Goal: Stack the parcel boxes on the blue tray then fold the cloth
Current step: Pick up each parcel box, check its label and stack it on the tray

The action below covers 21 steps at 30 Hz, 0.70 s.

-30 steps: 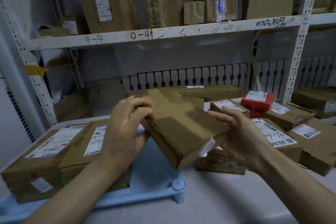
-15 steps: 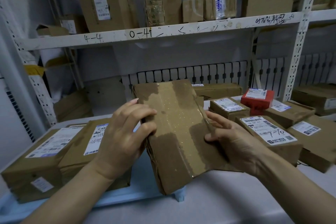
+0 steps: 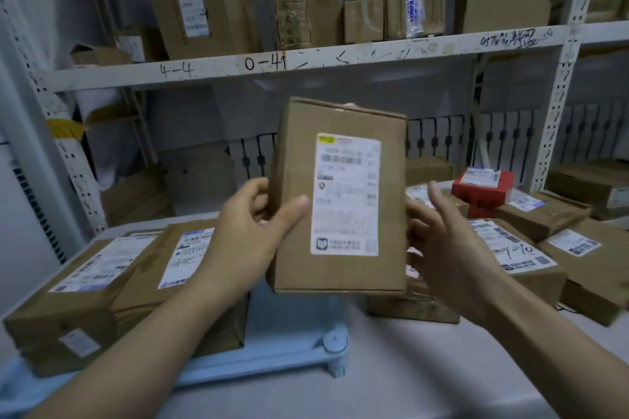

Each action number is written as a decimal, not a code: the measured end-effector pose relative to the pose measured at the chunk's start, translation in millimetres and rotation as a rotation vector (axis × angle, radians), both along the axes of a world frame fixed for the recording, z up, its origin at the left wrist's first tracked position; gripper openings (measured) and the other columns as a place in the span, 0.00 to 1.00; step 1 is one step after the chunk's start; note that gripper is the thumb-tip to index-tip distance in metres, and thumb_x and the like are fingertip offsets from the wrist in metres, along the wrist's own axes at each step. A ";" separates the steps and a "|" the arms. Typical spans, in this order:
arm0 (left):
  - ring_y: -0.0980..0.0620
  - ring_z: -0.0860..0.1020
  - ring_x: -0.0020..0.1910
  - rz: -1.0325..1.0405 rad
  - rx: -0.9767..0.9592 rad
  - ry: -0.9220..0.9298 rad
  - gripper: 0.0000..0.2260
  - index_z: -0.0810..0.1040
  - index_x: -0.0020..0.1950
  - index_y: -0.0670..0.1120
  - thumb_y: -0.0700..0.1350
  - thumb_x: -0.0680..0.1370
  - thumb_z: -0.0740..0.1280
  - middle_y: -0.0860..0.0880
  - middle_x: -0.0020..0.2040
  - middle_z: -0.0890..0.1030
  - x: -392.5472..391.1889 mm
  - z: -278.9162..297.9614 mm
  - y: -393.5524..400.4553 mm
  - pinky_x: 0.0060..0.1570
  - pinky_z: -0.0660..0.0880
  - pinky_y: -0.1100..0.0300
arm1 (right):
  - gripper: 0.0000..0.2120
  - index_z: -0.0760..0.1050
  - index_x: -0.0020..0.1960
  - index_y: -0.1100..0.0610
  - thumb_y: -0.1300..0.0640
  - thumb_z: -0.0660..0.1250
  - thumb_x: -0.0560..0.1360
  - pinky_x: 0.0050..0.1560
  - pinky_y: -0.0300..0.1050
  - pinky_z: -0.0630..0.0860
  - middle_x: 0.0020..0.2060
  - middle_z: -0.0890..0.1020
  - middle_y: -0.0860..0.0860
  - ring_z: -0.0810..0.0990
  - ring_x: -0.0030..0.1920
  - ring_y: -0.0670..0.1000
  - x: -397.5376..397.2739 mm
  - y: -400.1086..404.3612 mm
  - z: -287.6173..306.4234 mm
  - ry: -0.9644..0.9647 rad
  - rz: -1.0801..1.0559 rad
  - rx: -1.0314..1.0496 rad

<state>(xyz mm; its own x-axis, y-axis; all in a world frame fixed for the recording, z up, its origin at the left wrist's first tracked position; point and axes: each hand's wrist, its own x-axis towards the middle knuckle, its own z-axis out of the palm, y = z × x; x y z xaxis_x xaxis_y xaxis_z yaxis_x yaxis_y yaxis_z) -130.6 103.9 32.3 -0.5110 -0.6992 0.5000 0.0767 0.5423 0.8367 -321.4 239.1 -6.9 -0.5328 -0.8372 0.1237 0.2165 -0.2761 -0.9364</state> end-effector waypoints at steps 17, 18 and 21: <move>0.47 0.85 0.49 -0.097 0.578 0.016 0.15 0.81 0.58 0.43 0.51 0.76 0.70 0.45 0.49 0.86 22.0 -4.6 -12.3 0.53 0.79 0.50 | 0.12 0.82 0.51 0.54 0.47 0.66 0.78 0.54 0.53 0.80 0.44 0.88 0.52 0.86 0.49 0.56 44.8 -25.1 13.3 0.203 -0.125 0.190; 0.46 0.84 0.51 -0.117 0.626 0.034 0.15 0.82 0.58 0.43 0.51 0.76 0.70 0.44 0.50 0.86 25.8 -3.1 -13.2 0.57 0.78 0.48 | 0.13 0.82 0.50 0.54 0.46 0.66 0.78 0.53 0.53 0.80 0.43 0.88 0.52 0.86 0.48 0.56 47.6 -28.8 15.7 0.224 -0.134 0.195; 0.46 0.83 0.54 -0.191 0.791 0.114 0.16 0.82 0.58 0.46 0.53 0.76 0.69 0.44 0.53 0.85 39.0 3.2 -14.8 0.60 0.76 0.48 | 0.14 0.82 0.53 0.54 0.45 0.65 0.79 0.52 0.52 0.81 0.43 0.88 0.51 0.86 0.47 0.55 57.0 -46.7 20.8 0.256 -0.156 0.193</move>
